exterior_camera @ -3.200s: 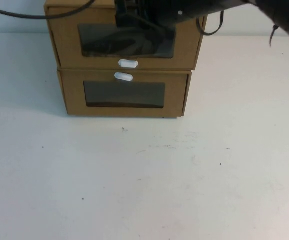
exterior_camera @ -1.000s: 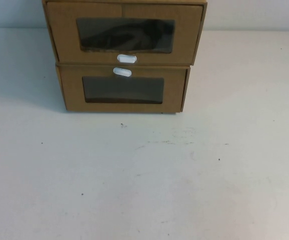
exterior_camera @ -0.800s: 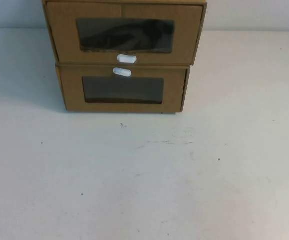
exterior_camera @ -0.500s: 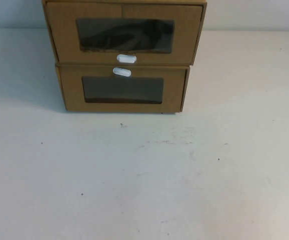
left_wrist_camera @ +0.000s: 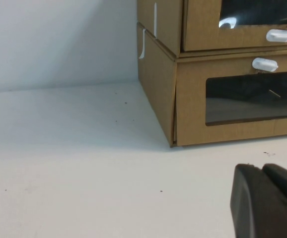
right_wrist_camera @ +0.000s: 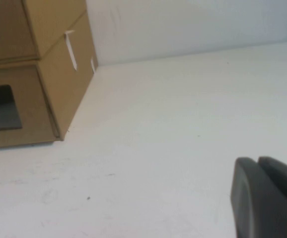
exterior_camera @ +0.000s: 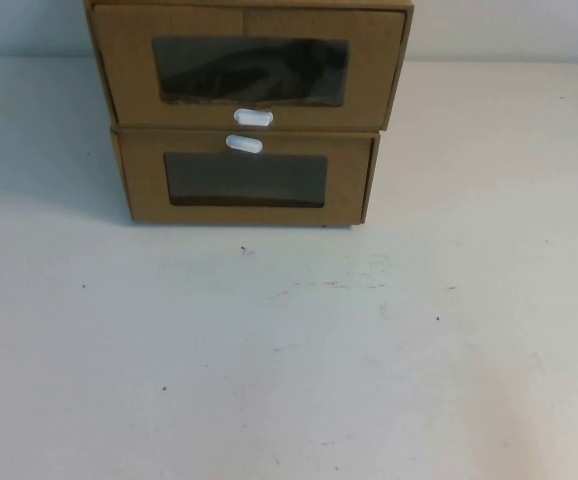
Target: Close the shoe box
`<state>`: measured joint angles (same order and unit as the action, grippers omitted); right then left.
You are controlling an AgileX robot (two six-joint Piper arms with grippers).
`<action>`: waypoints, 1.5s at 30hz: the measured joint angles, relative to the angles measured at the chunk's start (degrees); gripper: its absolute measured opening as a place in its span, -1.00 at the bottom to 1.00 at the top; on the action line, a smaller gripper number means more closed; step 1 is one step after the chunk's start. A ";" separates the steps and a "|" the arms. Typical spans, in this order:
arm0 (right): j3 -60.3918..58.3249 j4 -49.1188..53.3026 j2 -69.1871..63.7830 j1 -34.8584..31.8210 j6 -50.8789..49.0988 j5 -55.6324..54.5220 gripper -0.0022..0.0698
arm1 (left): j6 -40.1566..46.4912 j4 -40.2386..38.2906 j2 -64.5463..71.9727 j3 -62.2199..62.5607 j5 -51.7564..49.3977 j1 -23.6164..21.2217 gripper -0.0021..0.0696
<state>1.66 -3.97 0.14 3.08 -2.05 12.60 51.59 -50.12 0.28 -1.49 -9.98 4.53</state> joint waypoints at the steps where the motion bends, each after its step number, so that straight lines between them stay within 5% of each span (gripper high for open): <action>1: -0.90 0.00 0.25 -0.50 0.44 -0.16 -0.97 | 0.00 0.00 0.00 0.00 0.00 0.00 -0.96; 39: -3.18 1.76 0.29 -1.43 1.39 7.64 -0.97 | 0.00 0.22 0.00 0.00 -0.12 0.00 -0.96; 42: -3.18 1.76 0.29 -1.43 1.39 7.64 -0.97 | -2.84 4.42 0.00 0.00 -0.12 0.00 -0.96; 45: -3.18 1.76 0.29 -1.43 1.39 7.64 -0.97 | -18.71 19.20 0.00 0.00 -0.38 0.00 -0.96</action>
<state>-1.52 -2.21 0.44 1.66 -0.65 20.24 32.88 -30.92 0.28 -1.49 -10.36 4.53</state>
